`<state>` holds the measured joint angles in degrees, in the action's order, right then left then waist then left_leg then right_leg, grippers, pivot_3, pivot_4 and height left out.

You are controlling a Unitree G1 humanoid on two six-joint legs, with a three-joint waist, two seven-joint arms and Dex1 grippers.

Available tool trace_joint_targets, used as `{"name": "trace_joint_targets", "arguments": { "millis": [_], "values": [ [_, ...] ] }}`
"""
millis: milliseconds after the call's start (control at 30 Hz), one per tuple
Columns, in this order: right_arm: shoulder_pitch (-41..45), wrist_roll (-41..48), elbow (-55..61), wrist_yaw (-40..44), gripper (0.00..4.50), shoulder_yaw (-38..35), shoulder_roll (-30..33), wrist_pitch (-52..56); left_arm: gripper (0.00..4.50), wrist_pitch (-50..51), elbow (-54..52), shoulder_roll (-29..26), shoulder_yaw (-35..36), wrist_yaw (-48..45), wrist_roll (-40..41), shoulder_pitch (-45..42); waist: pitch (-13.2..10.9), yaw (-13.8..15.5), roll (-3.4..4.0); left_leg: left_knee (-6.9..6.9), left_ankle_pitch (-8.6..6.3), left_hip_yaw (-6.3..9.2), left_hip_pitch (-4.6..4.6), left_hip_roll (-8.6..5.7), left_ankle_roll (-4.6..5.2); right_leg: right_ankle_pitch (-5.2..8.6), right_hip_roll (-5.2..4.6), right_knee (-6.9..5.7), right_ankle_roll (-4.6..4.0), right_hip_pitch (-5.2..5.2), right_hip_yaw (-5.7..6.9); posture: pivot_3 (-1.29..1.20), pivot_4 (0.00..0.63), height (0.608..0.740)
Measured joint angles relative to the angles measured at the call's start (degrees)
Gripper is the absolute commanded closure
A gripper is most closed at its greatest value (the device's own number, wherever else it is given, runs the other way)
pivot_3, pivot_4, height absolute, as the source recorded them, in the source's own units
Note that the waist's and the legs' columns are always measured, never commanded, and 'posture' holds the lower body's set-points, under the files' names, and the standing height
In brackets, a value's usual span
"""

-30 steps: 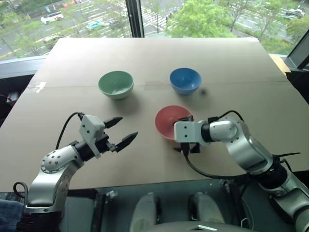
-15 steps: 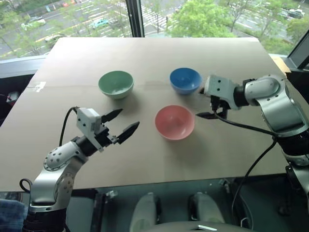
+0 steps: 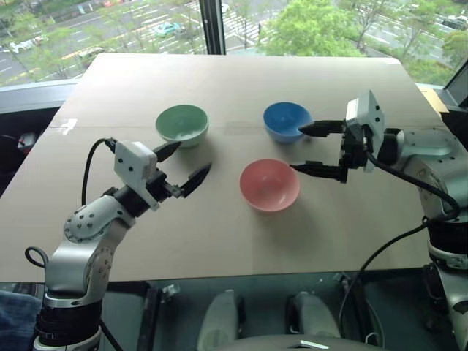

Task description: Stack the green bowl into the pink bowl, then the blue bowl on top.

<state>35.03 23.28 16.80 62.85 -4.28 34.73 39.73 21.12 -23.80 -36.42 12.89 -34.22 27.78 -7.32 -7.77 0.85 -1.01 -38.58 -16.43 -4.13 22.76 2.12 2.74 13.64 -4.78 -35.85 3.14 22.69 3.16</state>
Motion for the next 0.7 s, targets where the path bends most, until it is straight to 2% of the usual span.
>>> {"name": "trace_joint_targets", "arguments": {
  "millis": [167,300,700],
  "values": [
    [-3.57,5.29,4.86,-4.82,0.14,-8.0,2.56,1.4,0.0,-2.79,9.71,-2.98,-3.51,-0.72,-8.29,-7.15,0.0,-0.1,0.0,0.0,0.01,-0.06,-0.02,-0.05,-0.01,0.0,0.11,0.02,0.0,0.0,-0.04,0.0,0.15,0.74],
    [-6.61,6.9,6.44,-8.15,0.14,-9.54,4.59,1.64,0.0,-6.83,20.57,-4.04,-9.01,-1.17,-16.52,-14.28,-0.01,-0.02,0.0,0.02,0.01,-0.1,0.02,-0.05,-0.01,0.0,0.16,0.03,0.0,0.02,-0.03,0.0,0.15,0.74],
    [-11.48,9.76,11.28,-15.24,0.14,-11.76,7.1,2.18,0.0,-14.89,42.75,-4.02,-17.97,-4.96,-28.49,-30.19,-0.02,0.06,-0.03,-0.06,0.01,-0.19,0.09,-0.07,-0.01,0.01,0.17,0.03,0.03,0.01,0.03,0.0,0.15,0.74]
  ]
}}
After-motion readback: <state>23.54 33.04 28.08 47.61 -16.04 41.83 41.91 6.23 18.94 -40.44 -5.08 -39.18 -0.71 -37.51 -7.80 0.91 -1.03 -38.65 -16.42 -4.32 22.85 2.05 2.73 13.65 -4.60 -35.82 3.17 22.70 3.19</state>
